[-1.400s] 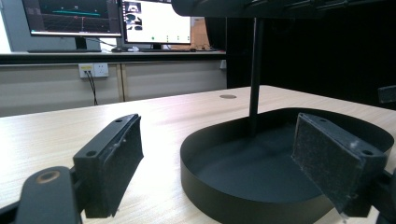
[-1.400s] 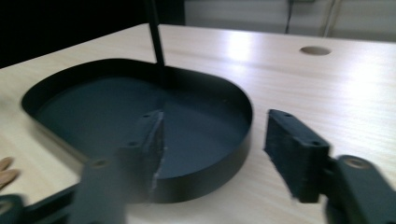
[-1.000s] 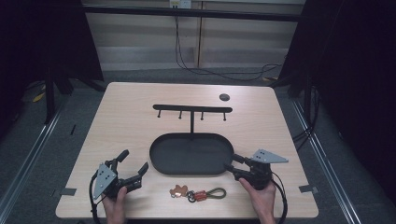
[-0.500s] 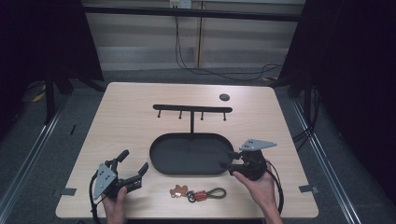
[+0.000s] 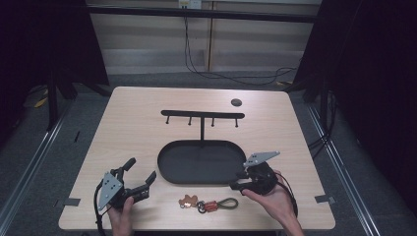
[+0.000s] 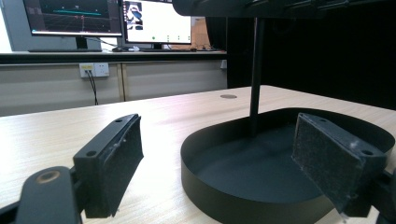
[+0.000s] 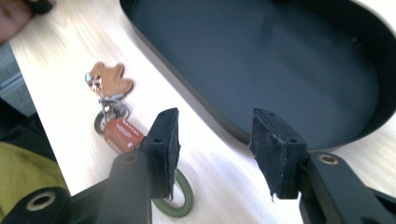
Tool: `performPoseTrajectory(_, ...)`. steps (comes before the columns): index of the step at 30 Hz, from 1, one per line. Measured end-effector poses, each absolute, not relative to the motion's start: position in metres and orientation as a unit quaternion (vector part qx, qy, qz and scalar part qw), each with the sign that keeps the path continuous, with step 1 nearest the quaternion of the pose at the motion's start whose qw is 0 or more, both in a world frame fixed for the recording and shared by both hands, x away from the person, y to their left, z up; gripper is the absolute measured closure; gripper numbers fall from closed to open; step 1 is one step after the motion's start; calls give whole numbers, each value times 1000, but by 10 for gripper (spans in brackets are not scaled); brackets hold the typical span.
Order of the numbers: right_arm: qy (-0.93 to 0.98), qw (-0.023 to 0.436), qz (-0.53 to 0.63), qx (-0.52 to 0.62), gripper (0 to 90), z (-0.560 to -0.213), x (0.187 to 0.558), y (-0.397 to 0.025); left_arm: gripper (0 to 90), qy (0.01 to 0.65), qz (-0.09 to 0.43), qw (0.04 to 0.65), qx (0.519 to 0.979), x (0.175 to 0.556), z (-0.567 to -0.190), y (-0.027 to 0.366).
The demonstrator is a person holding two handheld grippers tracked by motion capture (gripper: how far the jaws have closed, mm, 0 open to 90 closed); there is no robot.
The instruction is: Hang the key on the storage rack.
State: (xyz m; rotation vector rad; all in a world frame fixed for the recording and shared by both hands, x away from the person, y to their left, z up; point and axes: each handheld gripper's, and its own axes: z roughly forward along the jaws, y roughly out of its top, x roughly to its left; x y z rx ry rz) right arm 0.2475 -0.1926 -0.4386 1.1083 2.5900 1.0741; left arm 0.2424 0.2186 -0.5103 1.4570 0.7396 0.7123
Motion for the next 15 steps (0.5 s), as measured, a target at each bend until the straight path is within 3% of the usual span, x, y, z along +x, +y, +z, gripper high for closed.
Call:
performPoseTrajectory(2, 864, 47, 353, 355, 592, -440, 248, -192, 158, 323, 311, 628, 636, 242, -510, 219)
performPoseTrajectory(15, 886, -6, 318, 337, 745, -463, 245, -193, 158, 323, 311, 629, 635, 242, -510, 218)
